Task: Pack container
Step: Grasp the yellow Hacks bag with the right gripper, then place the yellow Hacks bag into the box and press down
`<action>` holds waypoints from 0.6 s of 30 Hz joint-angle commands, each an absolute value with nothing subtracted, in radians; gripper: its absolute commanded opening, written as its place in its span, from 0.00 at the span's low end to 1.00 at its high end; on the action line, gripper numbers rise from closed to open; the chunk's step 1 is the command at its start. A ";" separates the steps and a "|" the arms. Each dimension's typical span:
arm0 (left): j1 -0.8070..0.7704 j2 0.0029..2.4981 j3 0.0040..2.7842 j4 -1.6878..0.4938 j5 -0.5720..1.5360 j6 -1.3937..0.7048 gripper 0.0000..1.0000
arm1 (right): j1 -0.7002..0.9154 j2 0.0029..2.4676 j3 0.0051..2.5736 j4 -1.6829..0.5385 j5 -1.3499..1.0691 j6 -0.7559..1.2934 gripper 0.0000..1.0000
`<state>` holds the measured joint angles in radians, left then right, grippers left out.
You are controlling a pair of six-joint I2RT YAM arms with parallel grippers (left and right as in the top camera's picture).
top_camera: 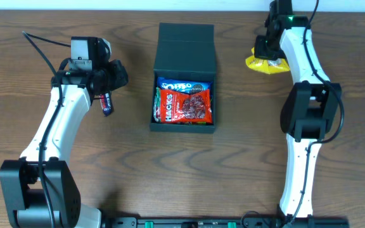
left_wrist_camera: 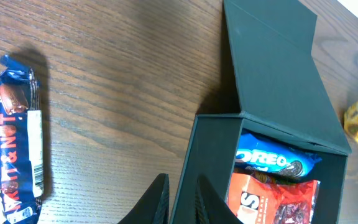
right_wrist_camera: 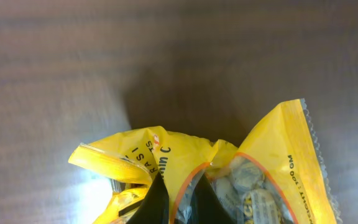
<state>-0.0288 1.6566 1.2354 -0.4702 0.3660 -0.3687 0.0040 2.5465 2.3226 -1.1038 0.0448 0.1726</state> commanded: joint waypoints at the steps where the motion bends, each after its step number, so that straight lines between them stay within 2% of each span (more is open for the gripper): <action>1: -0.025 1.633 1.254 -0.474 0.355 -0.358 0.16 | 0.007 2.595 2.405 -1.192 0.052 0.171 0.01; 9: -0.024 1.633 1.254 -0.454 0.302 -0.358 0.15 | 0.106 2.466 2.700 -1.462 0.016 0.236 0.01; 15: 0.001 1.633 1.254 -0.400 0.307 -0.360 0.16 | 0.274 2.342 2.716 -1.600 0.002 0.355 0.01; 18: 0.021 1.633 1.254 -0.394 0.309 -0.360 0.16 | 0.354 2.332 2.715 -1.656 0.003 0.351 0.01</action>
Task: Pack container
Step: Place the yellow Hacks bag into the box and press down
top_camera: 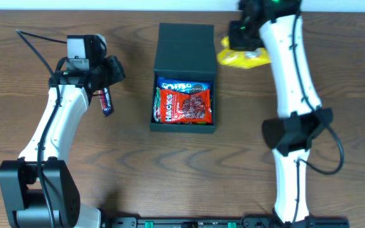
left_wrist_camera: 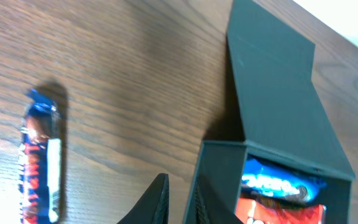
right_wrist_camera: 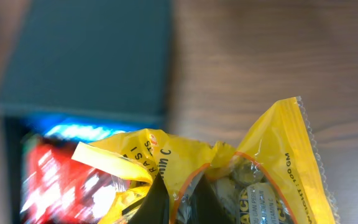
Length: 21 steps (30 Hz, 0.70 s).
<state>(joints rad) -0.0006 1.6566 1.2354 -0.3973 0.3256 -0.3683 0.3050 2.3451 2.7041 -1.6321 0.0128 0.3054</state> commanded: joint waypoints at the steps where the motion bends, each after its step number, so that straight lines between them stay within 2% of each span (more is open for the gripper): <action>1: 0.028 1.633 1.254 -0.394 0.312 -0.360 0.16 | 0.374 2.328 2.715 -1.676 0.003 0.342 0.01; 4: 0.049 1.633 1.254 -0.396 0.324 -0.359 0.16 | 0.409 2.277 2.682 -1.699 -0.069 0.260 0.02; 8: 0.071 1.633 1.254 -0.395 0.341 -0.358 0.16 | 0.413 2.133 2.503 -1.678 -0.012 0.265 0.02; 13: 0.080 1.633 1.254 -0.397 0.340 -0.320 0.16 | 0.457 2.004 2.088 -1.402 -0.027 0.316 0.02; 17: 0.080 1.633 1.254 -0.396 0.340 -0.321 0.17 | 0.527 2.003 1.913 -1.162 -0.116 0.374 0.02; 21: 0.080 1.633 1.254 -0.396 0.340 -0.321 0.17 | 0.603 2.003 1.789 -0.999 -0.071 0.466 0.02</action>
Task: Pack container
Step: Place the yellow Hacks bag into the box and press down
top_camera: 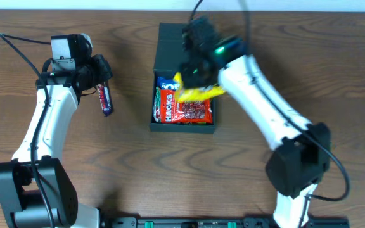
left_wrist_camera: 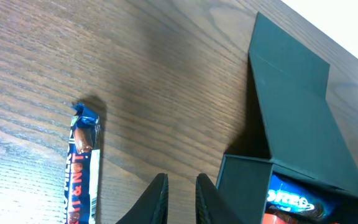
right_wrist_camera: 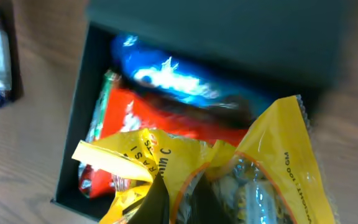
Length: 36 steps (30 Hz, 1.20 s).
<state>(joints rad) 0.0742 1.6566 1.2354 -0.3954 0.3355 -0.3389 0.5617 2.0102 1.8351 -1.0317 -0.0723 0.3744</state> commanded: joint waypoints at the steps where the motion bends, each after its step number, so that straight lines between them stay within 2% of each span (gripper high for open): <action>1: 0.080 1.633 1.254 -0.396 0.340 -0.321 0.17 | 0.611 2.003 1.772 -0.983 -0.071 0.483 0.01; 14: 0.080 1.633 1.254 -0.397 0.341 -0.320 0.20 | 0.651 2.006 1.552 -0.802 0.002 0.580 0.01; 16: 0.080 1.633 1.254 -0.398 0.341 -0.320 0.27 | 0.652 2.006 1.529 -0.796 -0.001 0.580 0.04; 17: 0.080 1.633 1.254 -0.400 0.341 -0.320 0.30 | 0.652 2.006 1.526 -0.797 -0.002 0.580 0.10; 18: 0.080 1.633 1.254 -0.403 0.341 -0.320 0.31 | 0.652 2.006 1.526 -0.799 -0.005 0.579 0.25; 21: 0.080 1.633 1.254 -0.406 0.341 -0.320 0.35 | 0.652 2.001 1.543 -0.806 -0.012 0.579 0.57; 23: 0.080 1.633 1.254 -0.407 0.340 -0.320 0.36 | 0.646 1.993 1.573 -0.827 -0.016 0.579 0.71; 27: 0.080 1.633 1.254 -0.407 0.340 -0.319 0.36 | 0.640 1.957 1.668 -0.885 -0.015 0.563 0.85; 29: 0.080 1.633 1.254 -0.407 0.340 -0.316 0.36 | 0.640 1.925 1.721 -0.910 -0.016 0.541 0.96; 31: 0.080 1.633 1.254 -0.407 0.340 -0.316 0.36 | 0.640 1.895 1.759 -0.921 -0.016 0.523 0.99; 33: 0.080 1.633 1.254 -0.407 0.340 -0.316 0.36 | 0.640 1.860 1.775 -0.919 -0.016 0.506 0.97; 34: 0.080 1.633 1.254 -0.407 0.340 -0.316 0.36 | 0.640 1.846 1.776 -0.917 -0.016 0.496 0.72; 35: 0.080 1.633 1.254 -0.407 0.340 -0.316 0.36 | 0.640 1.837 1.776 -0.919 -0.017 0.485 0.32; 36: 0.080 1.633 1.254 -0.407 0.340 -0.316 0.36 | 0.638 1.831 1.775 -0.931 -0.026 0.458 0.01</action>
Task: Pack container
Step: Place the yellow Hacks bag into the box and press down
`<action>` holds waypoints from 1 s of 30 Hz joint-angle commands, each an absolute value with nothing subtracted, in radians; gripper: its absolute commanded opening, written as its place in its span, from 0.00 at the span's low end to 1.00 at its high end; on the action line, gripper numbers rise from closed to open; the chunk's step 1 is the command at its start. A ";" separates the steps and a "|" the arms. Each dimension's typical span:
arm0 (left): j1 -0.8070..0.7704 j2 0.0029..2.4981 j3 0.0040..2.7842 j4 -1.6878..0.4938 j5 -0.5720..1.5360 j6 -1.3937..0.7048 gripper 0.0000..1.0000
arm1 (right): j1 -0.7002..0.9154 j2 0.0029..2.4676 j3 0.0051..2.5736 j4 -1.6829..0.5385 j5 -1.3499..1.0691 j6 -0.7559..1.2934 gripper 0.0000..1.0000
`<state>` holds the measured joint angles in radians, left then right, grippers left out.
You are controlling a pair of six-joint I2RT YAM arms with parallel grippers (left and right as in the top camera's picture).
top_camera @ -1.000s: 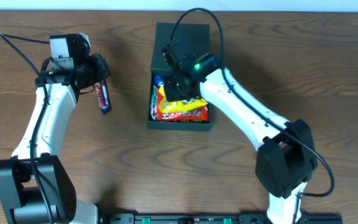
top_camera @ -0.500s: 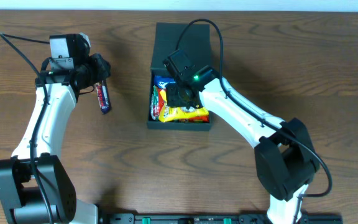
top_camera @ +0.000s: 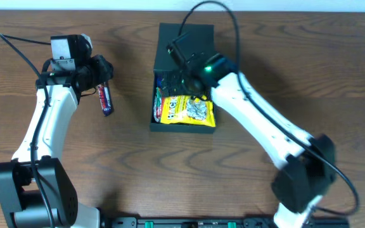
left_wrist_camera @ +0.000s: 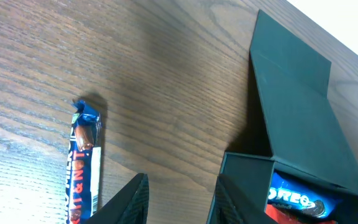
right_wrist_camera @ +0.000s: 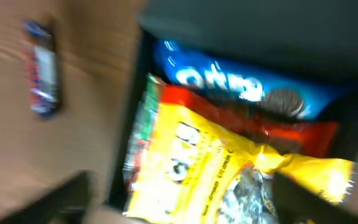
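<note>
The dark green box (top_camera: 182, 128) stands open at mid-table, its lid (left_wrist_camera: 291, 106) folded back. A yellow snack bag (top_camera: 187, 109) lies inside on top of a red pack, with a blue Oreo pack (right_wrist_camera: 229, 74) behind it. My right gripper (top_camera: 187, 81) hovers over the box, open, and the yellow bag (right_wrist_camera: 210, 168) lies free between its spread fingers. A blue candy bar (top_camera: 105, 100) lies on the table left of the box. My left gripper (top_camera: 100, 75) is open just above the bar, holding nothing; the bar (left_wrist_camera: 82, 162) lies left of its fingers.
The wooden table (top_camera: 334, 76) stretches right of the box. The right arm (top_camera: 265, 126) crosses from the front right toward the box. A thin black cable (top_camera: 18, 47) trails from the left arm at the back left.
My right gripper has opened and let go of the yellow bag, which now lies in the box on the red pack. The left gripper has opened without moving.
My right gripper was shut on the yellow bag at the table's back right. Then it held the bag beside the lid, then over the open box, and now the bag lies in the box. My left gripper drew back left a little, shut, and now stands open.
</note>
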<state>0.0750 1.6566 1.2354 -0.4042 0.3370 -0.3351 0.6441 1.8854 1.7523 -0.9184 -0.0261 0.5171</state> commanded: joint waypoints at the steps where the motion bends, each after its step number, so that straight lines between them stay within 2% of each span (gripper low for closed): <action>1: 0.080 1.633 1.254 -0.406 0.340 -0.317 0.36 | 0.636 1.831 1.775 -0.949 -0.044 0.434 0.01; 6: 0.080 1.633 1.254 -0.407 0.340 -0.317 0.36 | 0.608 1.839 1.694 -0.980 -0.222 0.314 0.01; 20: 0.080 1.633 1.254 -0.407 0.340 -0.317 0.36 | 0.563 1.866 1.324 -0.722 -0.296 0.275 0.01; 30: 0.080 1.633 1.254 -0.413 0.340 -0.317 0.36 | 0.555 1.870 1.347 -0.711 -0.366 0.271 0.01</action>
